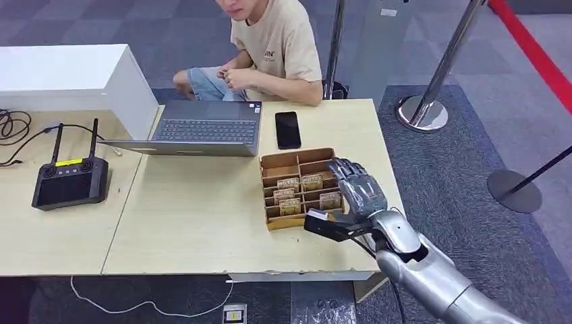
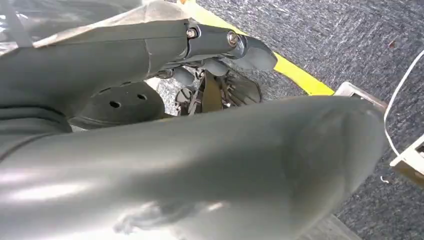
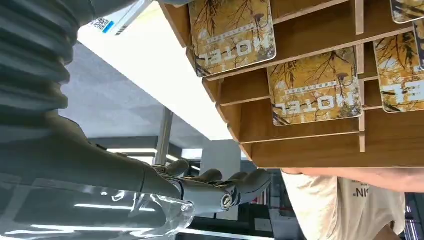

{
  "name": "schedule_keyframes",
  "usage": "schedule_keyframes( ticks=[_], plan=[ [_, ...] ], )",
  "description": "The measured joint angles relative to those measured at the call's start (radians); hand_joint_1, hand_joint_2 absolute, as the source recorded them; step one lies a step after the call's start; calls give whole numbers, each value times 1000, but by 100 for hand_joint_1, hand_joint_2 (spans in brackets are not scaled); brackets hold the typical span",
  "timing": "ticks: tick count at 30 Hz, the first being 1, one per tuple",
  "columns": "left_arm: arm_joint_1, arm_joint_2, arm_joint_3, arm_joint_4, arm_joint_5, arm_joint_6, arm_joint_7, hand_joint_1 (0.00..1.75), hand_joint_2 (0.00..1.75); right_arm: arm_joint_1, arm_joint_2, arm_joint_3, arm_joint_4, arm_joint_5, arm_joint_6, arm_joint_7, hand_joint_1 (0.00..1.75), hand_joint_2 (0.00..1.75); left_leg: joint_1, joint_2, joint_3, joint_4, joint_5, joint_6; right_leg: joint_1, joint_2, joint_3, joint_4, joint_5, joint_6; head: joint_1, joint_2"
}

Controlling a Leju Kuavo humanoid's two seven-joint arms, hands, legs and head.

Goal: Pass the card to the sensor for recognition and then transmit it.

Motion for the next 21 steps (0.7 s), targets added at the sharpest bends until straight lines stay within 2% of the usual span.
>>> schedule_keyframes(
  ticks=[1, 2, 8, 21],
  plan=[
    [0, 0, 0, 0, 0, 0, 0, 0, 0, 0, 0, 0, 0, 0, 0, 0, 0, 175, 0, 0, 0, 0, 0, 0, 0, 0, 0, 0, 0, 0, 0, 0],
    [0, 0, 0, 0, 0, 1, 0, 0, 0, 0, -1, 0, 0, 0, 2, 0, 0, 0, 0, 0, 0, 0, 0, 0, 0, 0, 0, 0, 0, 0, 0, 0],
    [0, 0, 0, 0, 3, 2, 0, 0, 0, 0, -5, 0, -5, 3, 24, 9, 0, 0, 0, 0, 0, 0, 0, 0, 0, 0, 0, 0, 0, 0, 0, 0],
    [0, 0, 0, 0, 3, 2, 2, 0, 0, -2, -27, 8, -53, -2, 130, 29, 0, 0, 0, 0, 0, 0, 0, 0, 0, 0, 0, 0, 0, 0, 0, 0]
  ],
)
